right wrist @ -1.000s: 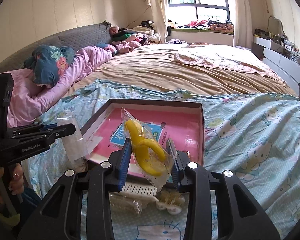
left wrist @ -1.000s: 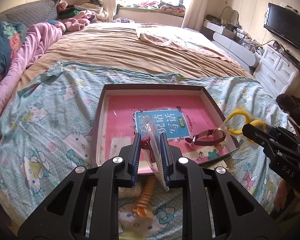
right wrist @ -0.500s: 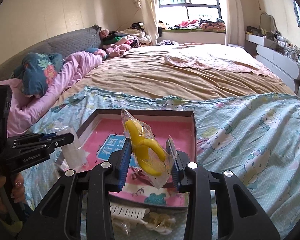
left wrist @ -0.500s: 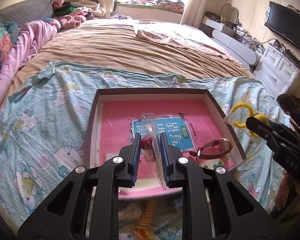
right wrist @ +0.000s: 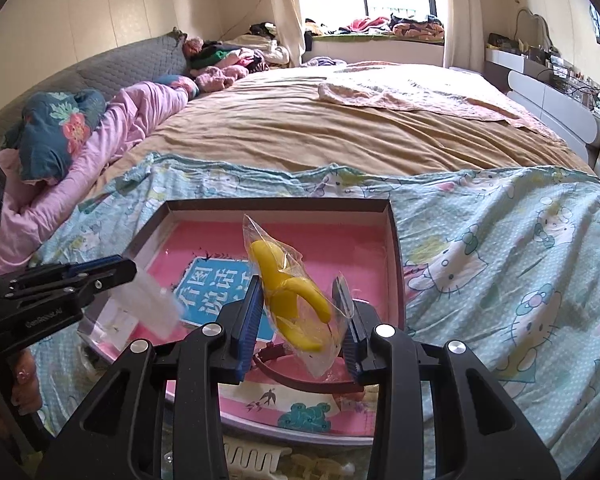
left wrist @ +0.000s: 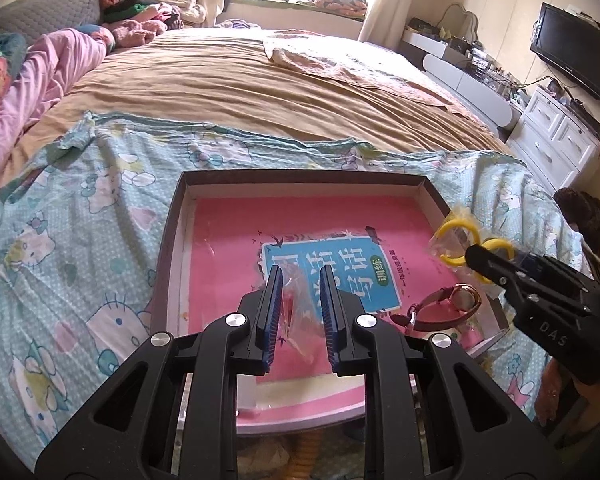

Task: Organize jewelry
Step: 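Lower both bags into the tray and open both tools, then withdraw both open tools from the tray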

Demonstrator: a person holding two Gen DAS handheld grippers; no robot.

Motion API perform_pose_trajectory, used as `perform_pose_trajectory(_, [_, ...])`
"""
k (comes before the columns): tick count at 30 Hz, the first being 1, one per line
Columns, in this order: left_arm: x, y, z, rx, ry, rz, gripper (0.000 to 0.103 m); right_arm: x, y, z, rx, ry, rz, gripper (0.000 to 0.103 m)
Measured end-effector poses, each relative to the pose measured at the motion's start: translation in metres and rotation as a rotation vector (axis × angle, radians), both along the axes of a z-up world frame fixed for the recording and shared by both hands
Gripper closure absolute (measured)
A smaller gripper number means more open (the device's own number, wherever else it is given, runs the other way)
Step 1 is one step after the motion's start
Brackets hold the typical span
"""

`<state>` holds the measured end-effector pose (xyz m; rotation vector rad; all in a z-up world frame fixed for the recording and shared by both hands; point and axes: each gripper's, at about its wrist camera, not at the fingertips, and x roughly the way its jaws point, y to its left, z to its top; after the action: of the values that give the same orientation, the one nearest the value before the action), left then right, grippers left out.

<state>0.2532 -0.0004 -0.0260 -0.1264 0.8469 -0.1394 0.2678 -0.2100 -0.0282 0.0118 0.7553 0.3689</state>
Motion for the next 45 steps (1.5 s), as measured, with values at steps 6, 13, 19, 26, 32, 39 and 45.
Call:
perform_pose_trajectory(6, [0.007,0.006,-0.009,-0.014,0.027,0.001,0.091,0.011,0.006,-0.01,-0.015,0.021,-0.011,0.069])
perform_pose_trajectory(13, [0.016,0.017,-0.015,-0.03,0.041,0.026,0.091,0.028,0.015,-0.026,-0.029,0.087,-0.018,0.066])
perform_pose_trajectory(19, [0.017,0.026,-0.017,-0.035,0.047,0.046,0.083,0.032,0.014,-0.037,-0.013,0.129,-0.038,0.057])
perform_pose_trajectory(26, [0.012,0.032,-0.013,-0.026,0.03,0.07,0.065,0.023,0.011,-0.031,0.01,0.095,-0.061,0.031])
perform_pose_trajectory(32, [0.009,0.033,-0.011,-0.014,0.021,0.079,0.045,0.018,0.007,-0.026,0.024,0.09,-0.078,0.024])
perform_pose_trajectory(39, [0.005,0.035,-0.008,-0.002,0.008,0.092,0.028,0.013,0.0,-0.018,0.035,0.069,-0.101,0.018])
perform_pose_trajectory(45, [-0.001,0.042,-0.003,-0.003,-0.01,0.117,0.022,0.006,-0.004,-0.01,0.046,0.054,-0.105,0.018])
